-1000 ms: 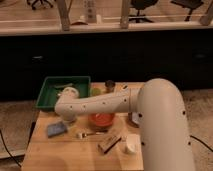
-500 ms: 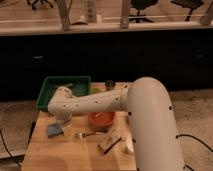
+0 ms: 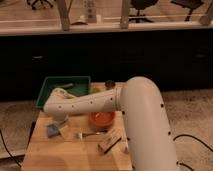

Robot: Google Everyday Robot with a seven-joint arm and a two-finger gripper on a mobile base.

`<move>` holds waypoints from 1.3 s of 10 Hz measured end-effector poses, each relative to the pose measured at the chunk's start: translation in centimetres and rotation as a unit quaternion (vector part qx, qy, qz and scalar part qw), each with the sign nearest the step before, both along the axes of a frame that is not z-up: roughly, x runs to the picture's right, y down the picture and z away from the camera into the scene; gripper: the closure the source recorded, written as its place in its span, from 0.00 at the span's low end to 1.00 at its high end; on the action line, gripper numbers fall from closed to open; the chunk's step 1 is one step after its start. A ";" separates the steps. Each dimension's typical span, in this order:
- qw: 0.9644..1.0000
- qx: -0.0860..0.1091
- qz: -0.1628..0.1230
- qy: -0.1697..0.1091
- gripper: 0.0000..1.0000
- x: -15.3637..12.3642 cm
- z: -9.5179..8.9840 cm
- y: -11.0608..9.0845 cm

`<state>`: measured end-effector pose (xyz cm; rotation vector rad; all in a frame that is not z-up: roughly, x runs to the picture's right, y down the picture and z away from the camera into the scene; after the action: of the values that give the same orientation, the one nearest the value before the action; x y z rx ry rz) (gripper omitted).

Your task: Place sponge in table surface

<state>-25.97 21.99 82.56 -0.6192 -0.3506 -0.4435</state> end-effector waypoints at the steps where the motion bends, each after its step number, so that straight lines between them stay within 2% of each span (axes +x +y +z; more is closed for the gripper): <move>1: 1.000 -0.002 -0.003 -0.002 0.20 -0.4 0.1 0.2; 3: 1.000 -0.005 -0.005 -0.004 0.22 -0.7 0.3 0.4; 5: 1.000 -0.006 -0.007 -0.006 0.38 -1.0 0.4 0.6; 8: 1.000 -0.004 -0.009 -0.006 0.71 -1.3 0.5 0.7; 11: 1.000 -0.002 -0.010 -0.004 0.98 -1.2 0.6 0.5; 13: 1.000 -0.001 -0.011 -0.005 1.00 -1.2 0.6 0.4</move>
<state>-27.17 22.44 83.15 -0.6243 -0.3537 -0.4664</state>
